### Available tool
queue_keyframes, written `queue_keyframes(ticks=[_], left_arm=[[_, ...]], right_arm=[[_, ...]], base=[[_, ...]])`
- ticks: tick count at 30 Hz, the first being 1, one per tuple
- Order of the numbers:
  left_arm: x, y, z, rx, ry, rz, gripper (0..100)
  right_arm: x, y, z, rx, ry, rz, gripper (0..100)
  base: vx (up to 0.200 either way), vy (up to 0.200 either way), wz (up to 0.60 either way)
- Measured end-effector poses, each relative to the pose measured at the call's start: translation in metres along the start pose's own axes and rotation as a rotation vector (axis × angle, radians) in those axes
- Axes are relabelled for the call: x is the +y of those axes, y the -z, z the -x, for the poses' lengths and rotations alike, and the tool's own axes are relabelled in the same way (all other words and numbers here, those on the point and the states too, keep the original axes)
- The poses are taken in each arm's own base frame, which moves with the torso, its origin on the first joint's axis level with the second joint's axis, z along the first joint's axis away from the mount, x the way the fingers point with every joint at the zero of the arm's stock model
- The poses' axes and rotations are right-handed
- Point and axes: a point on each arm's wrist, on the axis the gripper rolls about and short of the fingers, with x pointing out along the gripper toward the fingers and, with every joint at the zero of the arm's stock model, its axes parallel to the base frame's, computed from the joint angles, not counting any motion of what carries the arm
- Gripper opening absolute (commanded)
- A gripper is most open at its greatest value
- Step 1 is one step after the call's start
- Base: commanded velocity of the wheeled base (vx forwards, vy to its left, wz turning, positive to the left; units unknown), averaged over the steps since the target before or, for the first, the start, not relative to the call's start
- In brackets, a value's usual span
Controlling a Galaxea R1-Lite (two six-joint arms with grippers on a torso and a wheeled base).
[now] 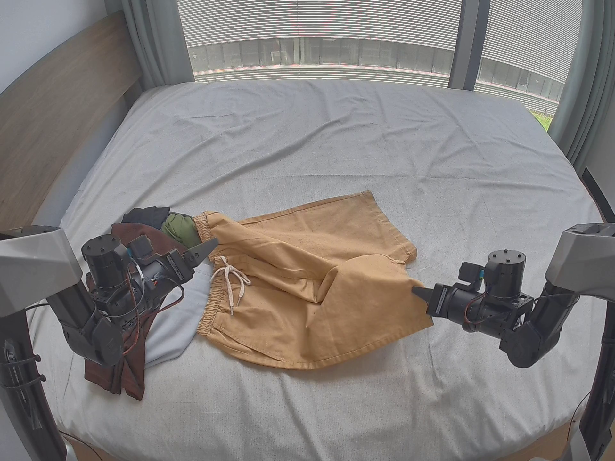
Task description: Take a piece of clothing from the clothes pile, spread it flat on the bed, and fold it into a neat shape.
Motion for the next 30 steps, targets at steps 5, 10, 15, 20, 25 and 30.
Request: queue_keyframes(ticks=[5,10,15,20,25,30], left_arm=[[0.000,0.001,0.000,0.002,-0.001,0.001,100],[0.000,0.001,0.000,0.002,-0.002,0.001,100],[0.000,0.001,0.000,0.002,-0.003,0.001,100],[0.001,0.001,0.000,0.002,-0.003,0.001,100],[0.001,0.001,0.000,0.002,-0.003,0.001,100],[0.000,0.001,0.000,0.003,-0.002,0.002,100]], right_arm=[[-0.012,0.022,0.008,0.074,0.057,-0.021,0],[-0.022,0.039,0.008,0.113,0.133,-0.035,0],[-0.029,0.051,0.006,0.120,0.145,-0.037,0],[-0.037,0.063,0.007,0.142,0.161,-0.044,0],[-0.042,0.070,0.009,0.153,0.173,-0.050,0],[-0.044,0.071,0.008,0.129,0.164,-0.043,100]], base=[[0.000,0.000,0.00],[0.000,0.000,0.00],[0.000,0.000,0.00],[0.000,0.000,0.00],[0.000,0.000,0.00],[0.000,0.000,0.00]])
